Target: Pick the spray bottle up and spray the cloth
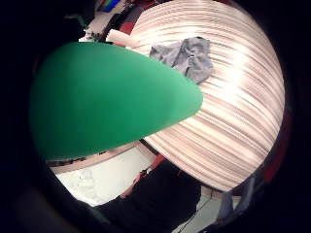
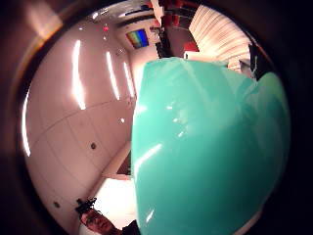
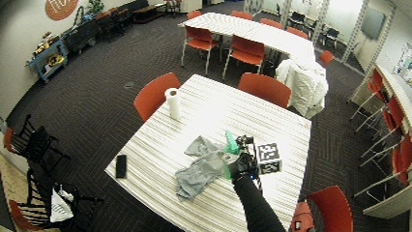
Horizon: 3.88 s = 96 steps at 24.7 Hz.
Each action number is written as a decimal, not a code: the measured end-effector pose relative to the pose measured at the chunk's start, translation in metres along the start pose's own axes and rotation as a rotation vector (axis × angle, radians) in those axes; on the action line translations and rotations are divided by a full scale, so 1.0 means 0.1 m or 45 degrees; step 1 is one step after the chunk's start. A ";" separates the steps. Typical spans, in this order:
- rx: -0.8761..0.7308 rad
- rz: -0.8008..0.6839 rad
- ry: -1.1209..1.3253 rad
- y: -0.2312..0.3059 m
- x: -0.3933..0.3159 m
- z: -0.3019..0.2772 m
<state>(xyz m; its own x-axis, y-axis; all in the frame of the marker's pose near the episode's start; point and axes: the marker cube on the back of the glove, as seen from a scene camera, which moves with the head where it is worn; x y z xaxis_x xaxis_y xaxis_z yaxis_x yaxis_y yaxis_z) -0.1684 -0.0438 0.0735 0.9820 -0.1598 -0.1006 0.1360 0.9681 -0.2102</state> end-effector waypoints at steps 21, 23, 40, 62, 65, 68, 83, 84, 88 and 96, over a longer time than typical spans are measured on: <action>-0.488 0.950 0.980 0.02 0.92 0.11; -0.559 1.009 1.022 0.08 1.00 0.10; -0.421 1.010 1.100 0.05 1.10 -0.04; 0.135 0.056 -0.109 0.49 0.58 -0.62; 0.190 0.019 -0.161 0.54 0.56 -0.64; 0.196 0.009 -0.137 0.51 0.61 -0.64; 0.158 -0.041 -0.146 0.34 0.26 -0.33; 0.151 -0.047 -0.152 0.31 0.22 -0.25; 0.085 -0.097 -0.197 0.23 0.05 0.16; -0.064 -0.144 -0.160 0.23 0.28 0.60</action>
<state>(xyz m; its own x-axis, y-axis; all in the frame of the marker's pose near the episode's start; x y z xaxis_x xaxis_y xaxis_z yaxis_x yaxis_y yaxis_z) -0.1299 -0.0148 0.1242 0.9698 -0.2389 0.0483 0.2431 0.9340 -0.2619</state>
